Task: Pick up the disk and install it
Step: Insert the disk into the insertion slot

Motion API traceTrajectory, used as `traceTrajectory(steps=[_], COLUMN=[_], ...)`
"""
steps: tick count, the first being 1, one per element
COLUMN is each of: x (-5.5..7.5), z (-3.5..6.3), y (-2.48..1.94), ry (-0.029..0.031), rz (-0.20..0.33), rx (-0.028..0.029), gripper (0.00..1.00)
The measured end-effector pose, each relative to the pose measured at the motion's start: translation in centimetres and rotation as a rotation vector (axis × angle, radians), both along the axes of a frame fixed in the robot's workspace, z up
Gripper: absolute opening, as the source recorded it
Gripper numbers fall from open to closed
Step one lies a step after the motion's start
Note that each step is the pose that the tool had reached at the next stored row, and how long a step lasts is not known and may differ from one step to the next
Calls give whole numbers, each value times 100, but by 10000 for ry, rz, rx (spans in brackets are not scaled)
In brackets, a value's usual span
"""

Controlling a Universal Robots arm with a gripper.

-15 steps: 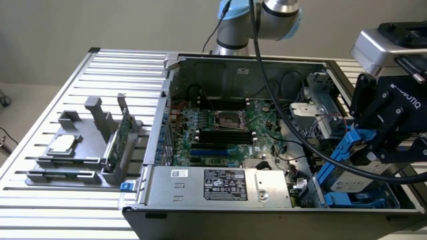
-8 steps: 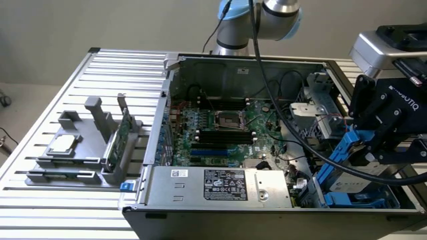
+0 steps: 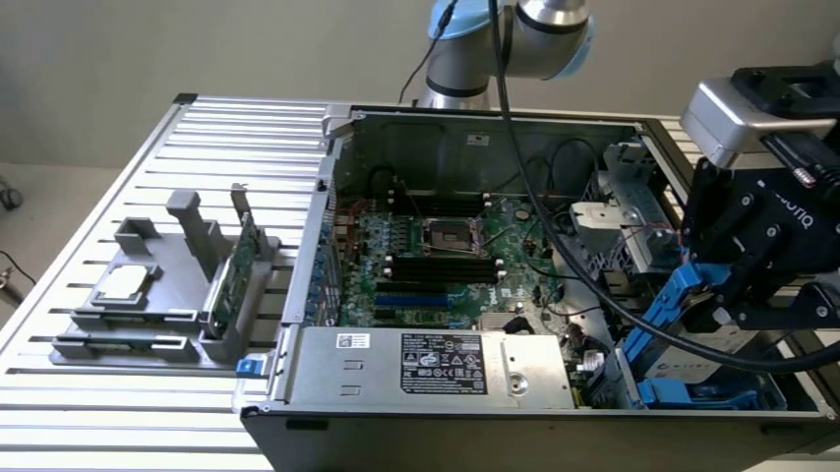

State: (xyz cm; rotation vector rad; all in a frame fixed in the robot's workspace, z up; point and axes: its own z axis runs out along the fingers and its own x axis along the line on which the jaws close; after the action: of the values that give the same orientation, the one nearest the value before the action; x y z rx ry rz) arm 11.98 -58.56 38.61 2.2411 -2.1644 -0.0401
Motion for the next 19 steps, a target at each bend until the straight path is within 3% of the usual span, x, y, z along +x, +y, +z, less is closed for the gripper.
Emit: traceTrajectory(steps=[7,19], x=[9,11], z=[-97,-218], y=[-3,-57], ry=[3,74], rz=[0,0], rx=[1,0], gripper=[32,32])
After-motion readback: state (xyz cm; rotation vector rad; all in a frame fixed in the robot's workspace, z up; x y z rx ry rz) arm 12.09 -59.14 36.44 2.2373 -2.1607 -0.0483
